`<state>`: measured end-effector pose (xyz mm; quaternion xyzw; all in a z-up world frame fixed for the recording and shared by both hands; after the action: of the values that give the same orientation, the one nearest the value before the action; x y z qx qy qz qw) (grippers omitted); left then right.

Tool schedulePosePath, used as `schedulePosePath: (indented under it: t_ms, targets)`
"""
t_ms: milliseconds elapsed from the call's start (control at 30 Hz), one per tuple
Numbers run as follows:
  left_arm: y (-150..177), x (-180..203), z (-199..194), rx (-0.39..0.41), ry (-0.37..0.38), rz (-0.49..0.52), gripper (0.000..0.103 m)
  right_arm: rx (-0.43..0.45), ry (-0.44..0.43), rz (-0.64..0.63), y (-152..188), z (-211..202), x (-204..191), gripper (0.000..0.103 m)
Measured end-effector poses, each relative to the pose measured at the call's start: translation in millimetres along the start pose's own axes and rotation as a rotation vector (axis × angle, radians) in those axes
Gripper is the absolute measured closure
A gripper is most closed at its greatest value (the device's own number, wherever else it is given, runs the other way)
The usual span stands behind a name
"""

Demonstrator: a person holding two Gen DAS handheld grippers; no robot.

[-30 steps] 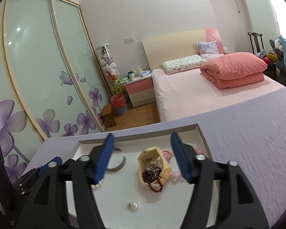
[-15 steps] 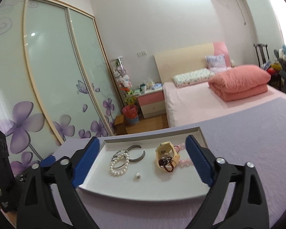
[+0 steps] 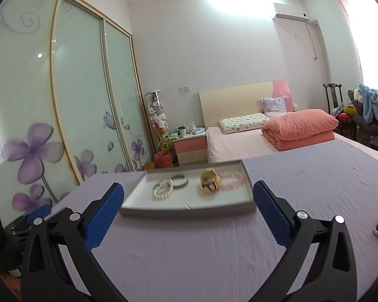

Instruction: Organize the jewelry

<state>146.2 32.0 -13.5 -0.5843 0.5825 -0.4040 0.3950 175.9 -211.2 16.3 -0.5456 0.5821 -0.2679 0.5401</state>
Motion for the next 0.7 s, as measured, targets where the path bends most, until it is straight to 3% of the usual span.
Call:
schedulePosePath:
  t_ms: [200,333,533,700]
  targets:
    - [18,-6,-35,0.054,-0.05,-0.043,0.004,0.012,0.049,-0.047,28,-23,-5,0.002]
    - [26,-2,-64,0.104,-0.088,-0.013,0.004,0.056,0.072,-0.097,38,-41,-10,0.002]
    - [29,8,-90,0.15,-0.068,0.038,0.004,0.112,0.089,-0.114,48,-60,-9,0.002]
    - [32,10,-97,0.161,-0.073,0.045,0.004,0.1,0.08,-0.082,57,-65,-6,0.002]
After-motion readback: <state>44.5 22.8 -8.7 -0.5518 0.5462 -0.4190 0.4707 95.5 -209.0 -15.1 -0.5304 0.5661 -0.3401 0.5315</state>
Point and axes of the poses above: each gripper's, at about its wrist camera, not at the fingertips, and z roughly the way its jaws point, x to its right, y to its underside, the point moved 3 cm from there along z, roughly the way its jaws point, and after that the axes turned 9 degrees about z, right-handed, at the moved point
